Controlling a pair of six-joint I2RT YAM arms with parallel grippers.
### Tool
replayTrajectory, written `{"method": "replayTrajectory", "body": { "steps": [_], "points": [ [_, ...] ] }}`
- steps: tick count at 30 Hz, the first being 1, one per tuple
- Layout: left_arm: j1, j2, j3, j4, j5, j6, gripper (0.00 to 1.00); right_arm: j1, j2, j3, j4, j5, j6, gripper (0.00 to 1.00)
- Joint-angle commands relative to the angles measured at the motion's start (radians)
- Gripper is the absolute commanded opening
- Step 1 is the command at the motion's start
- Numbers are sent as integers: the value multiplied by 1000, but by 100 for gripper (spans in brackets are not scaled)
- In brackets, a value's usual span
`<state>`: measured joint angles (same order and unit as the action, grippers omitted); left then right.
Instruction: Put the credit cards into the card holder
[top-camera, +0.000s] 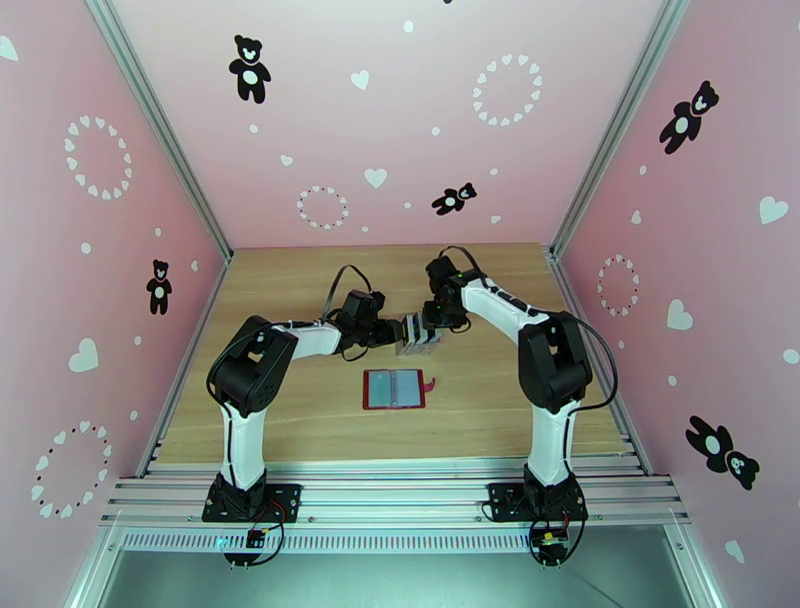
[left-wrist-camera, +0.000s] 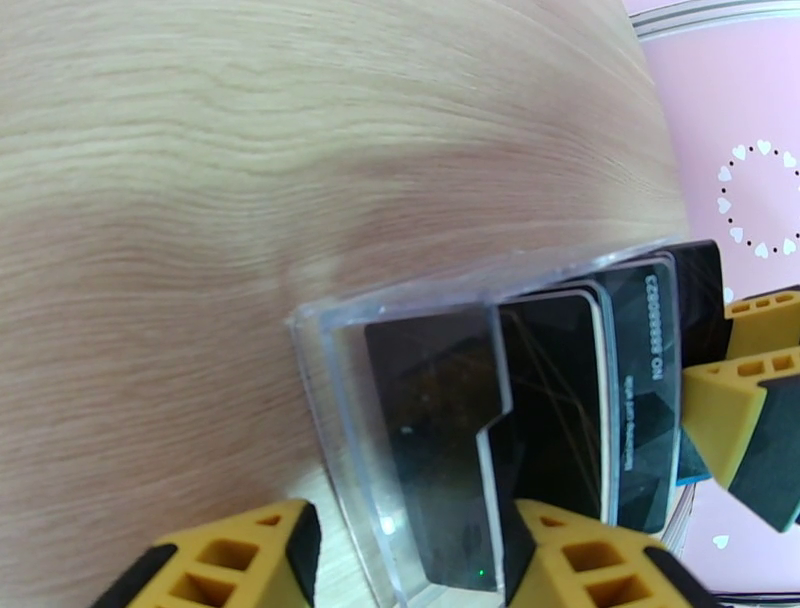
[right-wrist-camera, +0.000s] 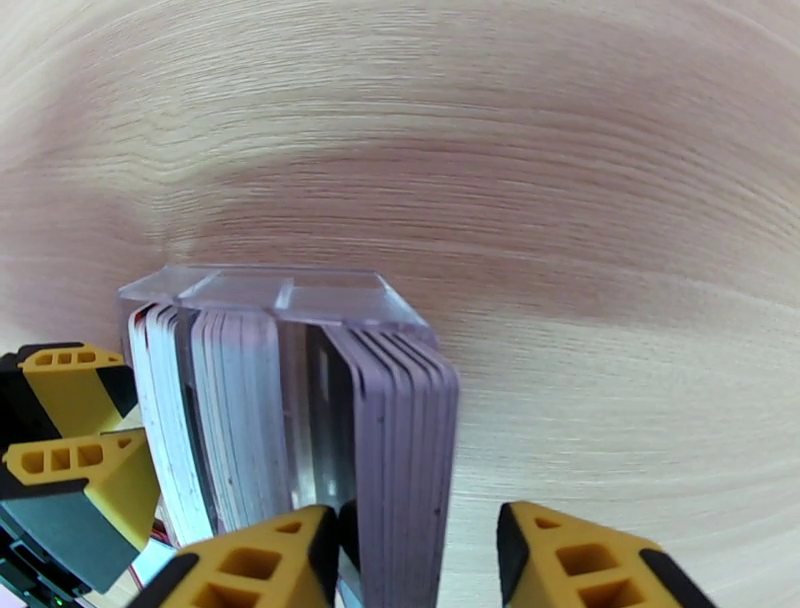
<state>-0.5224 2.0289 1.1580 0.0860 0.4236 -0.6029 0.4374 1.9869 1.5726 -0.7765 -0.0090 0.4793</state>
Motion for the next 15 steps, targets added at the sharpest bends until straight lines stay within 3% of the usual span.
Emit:
{"method": "replayTrajectory", "body": {
  "steps": [1, 15],
  "points": [
    [-2, 20, -2, -45, 1, 12, 54, -20, -46, 5, -45, 59, -11, 44],
    [-1, 24, -1, -45, 6, 9, 54, -21, -57, 49, -77, 64, -18, 41]
  ]
}}
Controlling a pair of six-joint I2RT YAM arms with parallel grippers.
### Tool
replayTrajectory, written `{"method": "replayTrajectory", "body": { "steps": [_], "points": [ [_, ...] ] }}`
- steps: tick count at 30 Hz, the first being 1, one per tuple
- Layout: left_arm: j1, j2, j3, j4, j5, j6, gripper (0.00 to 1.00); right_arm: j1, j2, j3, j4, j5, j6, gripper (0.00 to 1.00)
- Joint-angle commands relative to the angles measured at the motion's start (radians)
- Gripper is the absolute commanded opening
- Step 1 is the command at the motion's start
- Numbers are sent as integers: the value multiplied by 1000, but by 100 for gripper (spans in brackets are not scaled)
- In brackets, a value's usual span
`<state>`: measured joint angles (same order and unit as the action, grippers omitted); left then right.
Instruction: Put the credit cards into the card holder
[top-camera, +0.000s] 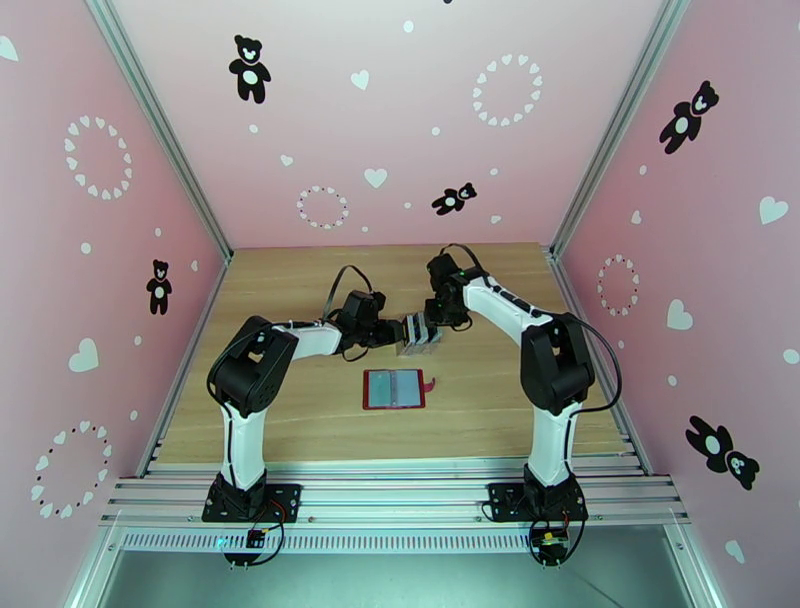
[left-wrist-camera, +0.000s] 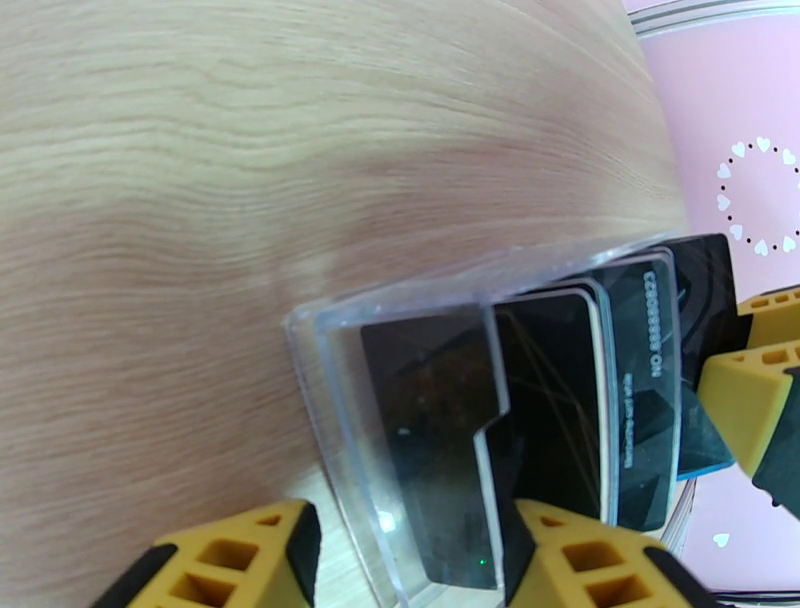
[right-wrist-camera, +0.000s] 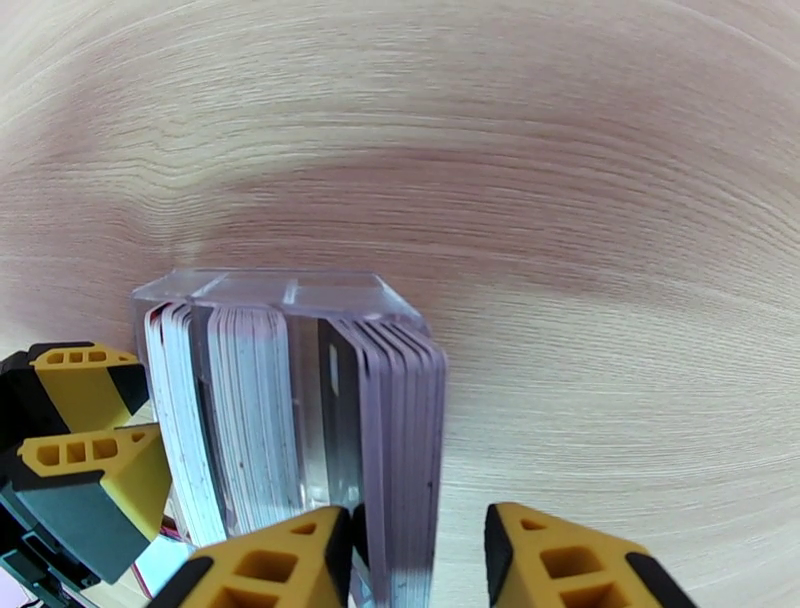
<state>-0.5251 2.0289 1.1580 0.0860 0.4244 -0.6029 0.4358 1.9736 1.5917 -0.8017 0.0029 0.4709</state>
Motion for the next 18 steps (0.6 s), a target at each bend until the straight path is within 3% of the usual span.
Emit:
{"method": "replayTrajectory", "body": {
  "steps": [1, 18],
  "points": [
    [1, 24, -1, -44, 6, 10, 54, -20, -44, 33, -52, 52, -9, 41],
    [0, 29, 5, -45, 13, 7, 54, 5, -10, 75, -46, -12, -2, 42]
  ]
}}
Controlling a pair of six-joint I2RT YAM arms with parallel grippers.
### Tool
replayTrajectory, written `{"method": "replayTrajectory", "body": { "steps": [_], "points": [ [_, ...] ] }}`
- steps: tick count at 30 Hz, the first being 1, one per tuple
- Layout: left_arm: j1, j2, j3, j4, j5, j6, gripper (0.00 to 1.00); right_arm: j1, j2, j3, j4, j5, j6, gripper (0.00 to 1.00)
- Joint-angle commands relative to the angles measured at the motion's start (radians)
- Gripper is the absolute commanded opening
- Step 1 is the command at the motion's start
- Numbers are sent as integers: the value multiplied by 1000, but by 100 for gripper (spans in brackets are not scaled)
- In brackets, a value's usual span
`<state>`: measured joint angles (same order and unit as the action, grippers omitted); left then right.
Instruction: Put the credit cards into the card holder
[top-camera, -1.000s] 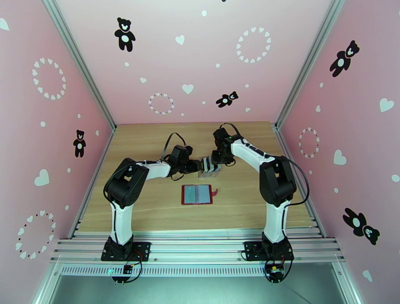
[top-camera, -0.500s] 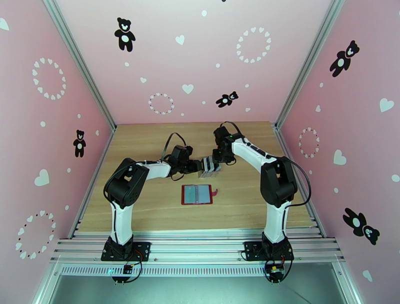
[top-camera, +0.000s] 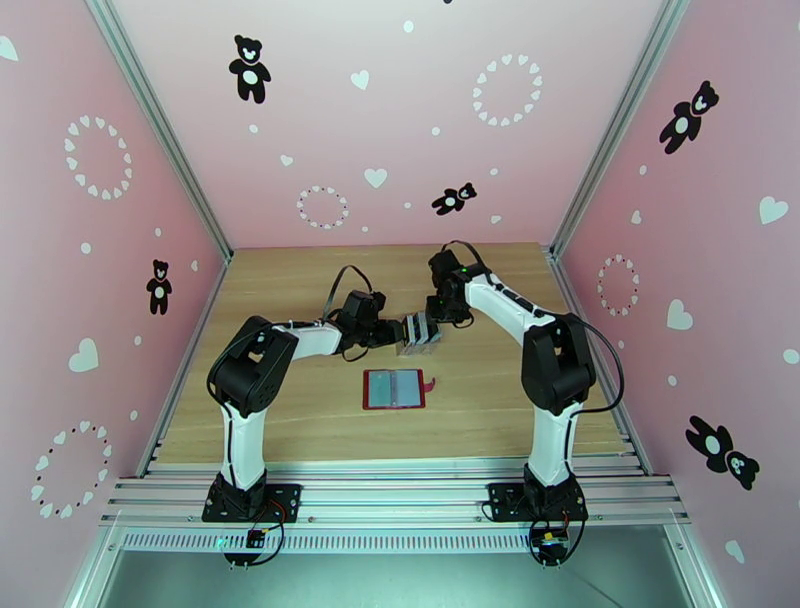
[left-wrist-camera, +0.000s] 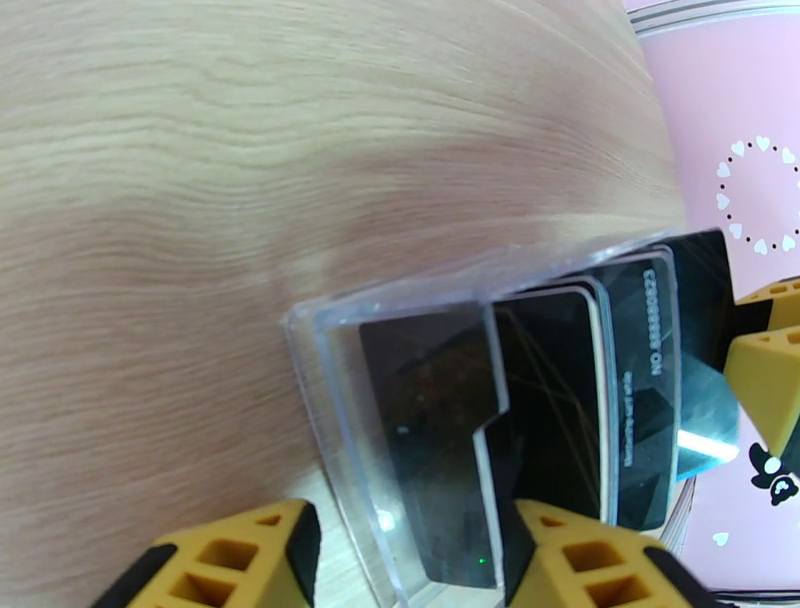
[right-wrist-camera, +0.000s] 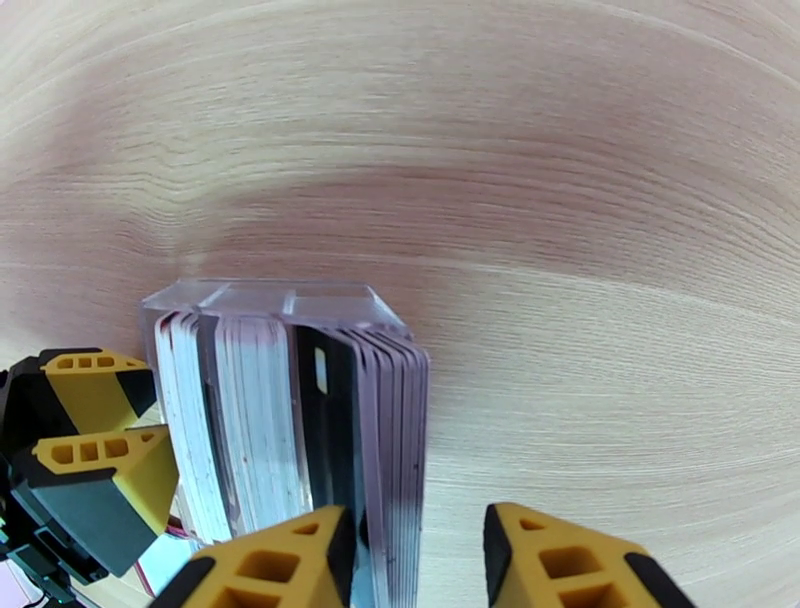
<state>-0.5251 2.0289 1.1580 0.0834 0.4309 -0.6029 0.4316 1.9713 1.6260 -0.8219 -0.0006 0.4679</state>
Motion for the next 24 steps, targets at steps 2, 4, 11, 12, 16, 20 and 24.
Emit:
{"method": "replayTrajectory", "body": {
  "steps": [2, 4, 11, 12, 16, 20, 24],
  "points": [
    [2, 30, 5, -45, 9, 8, 54, 12, 5, 50, -27, -6, 2, 42],
    [1, 30, 5, -44, 9, 8, 54, 12, 16, 56, -30, 1, 0, 42],
    [1, 28, 6, -47, 6, 9, 54, 8, 51, 54, -30, 21, -6, 42],
    [1, 28, 6, -48, 7, 9, 54, 9, 57, 54, -27, 16, -5, 42],
    [2, 31, 6, -48, 7, 9, 54, 9, 67, 48, -8, 7, 6, 42],
    [1, 31, 8, -50, 7, 11, 54, 9, 82, 54, -3, 7, 8, 42],
    [0, 31, 9, -54, 4, 12, 54, 10, 92, 53, -8, 13, 7, 42]
  ]
}}
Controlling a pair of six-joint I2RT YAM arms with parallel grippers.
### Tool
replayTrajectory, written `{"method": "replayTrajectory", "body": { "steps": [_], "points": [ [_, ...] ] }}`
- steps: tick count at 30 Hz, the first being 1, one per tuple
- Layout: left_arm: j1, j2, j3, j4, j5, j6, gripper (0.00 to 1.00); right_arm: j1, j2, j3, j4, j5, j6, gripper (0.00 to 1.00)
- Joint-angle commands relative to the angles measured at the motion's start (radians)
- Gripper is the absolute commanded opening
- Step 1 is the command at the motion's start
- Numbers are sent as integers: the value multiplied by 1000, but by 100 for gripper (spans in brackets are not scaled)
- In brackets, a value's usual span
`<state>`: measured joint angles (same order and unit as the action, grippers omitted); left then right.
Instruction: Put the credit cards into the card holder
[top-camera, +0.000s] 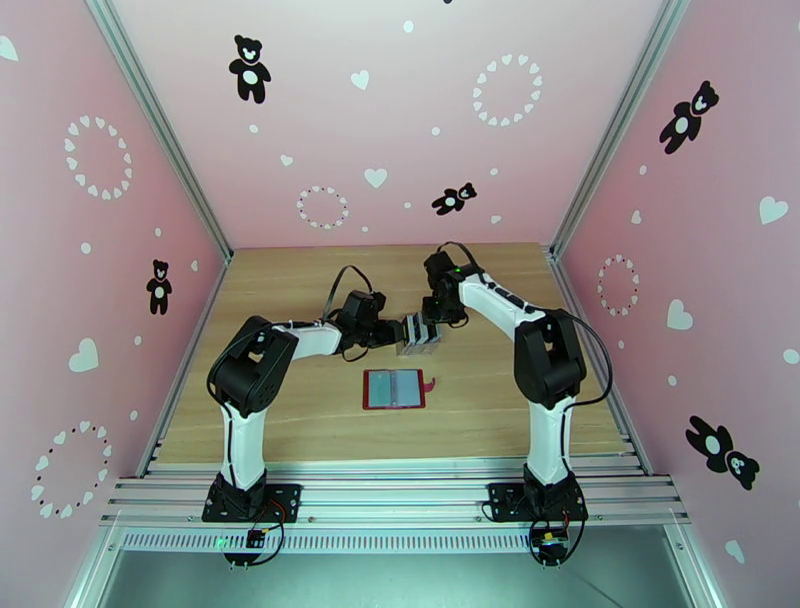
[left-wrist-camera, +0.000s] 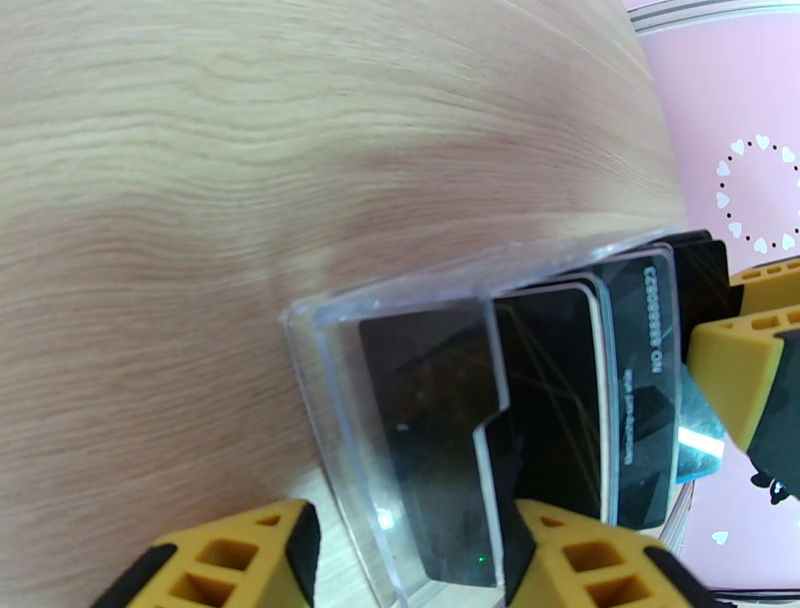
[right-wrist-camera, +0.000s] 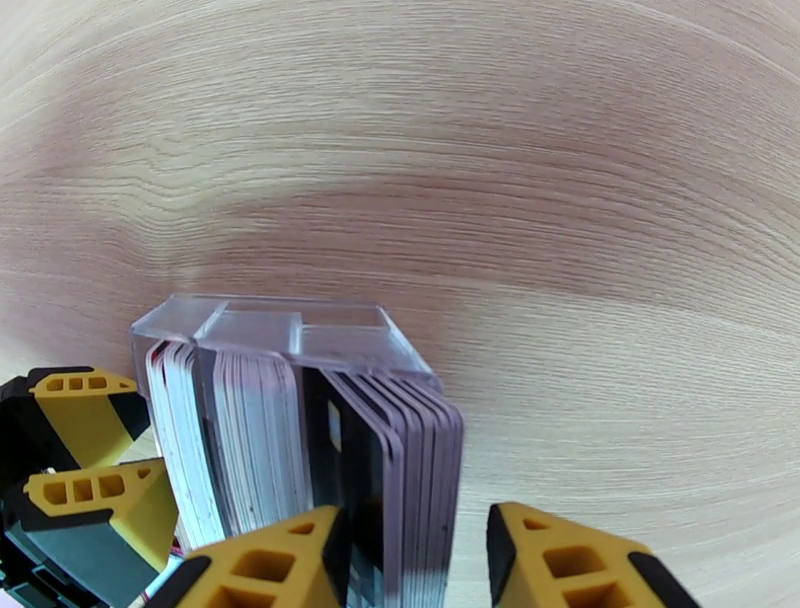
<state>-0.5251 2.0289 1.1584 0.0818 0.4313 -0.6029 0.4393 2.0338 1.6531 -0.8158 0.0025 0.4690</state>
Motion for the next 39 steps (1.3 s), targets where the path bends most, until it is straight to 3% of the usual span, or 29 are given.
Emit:
{"method": "replayTrajectory", "body": {
  "steps": [1, 30, 35, 39],
  "points": [
    [2, 31, 9, -53, 3, 12, 54, 2, 29, 22, -14, 14, 5, 42],
    [2, 31, 11, -59, 2, 14, 54, 1, -77, 8, -57, 151, -30, 41],
    [2, 33, 12, -59, 1, 12, 54, 8, -75, 6, -60, 152, -32, 34],
    [2, 33, 12, -61, 1, 13, 54, 33, -77, 8, -65, 161, -33, 22]
  ]
}}
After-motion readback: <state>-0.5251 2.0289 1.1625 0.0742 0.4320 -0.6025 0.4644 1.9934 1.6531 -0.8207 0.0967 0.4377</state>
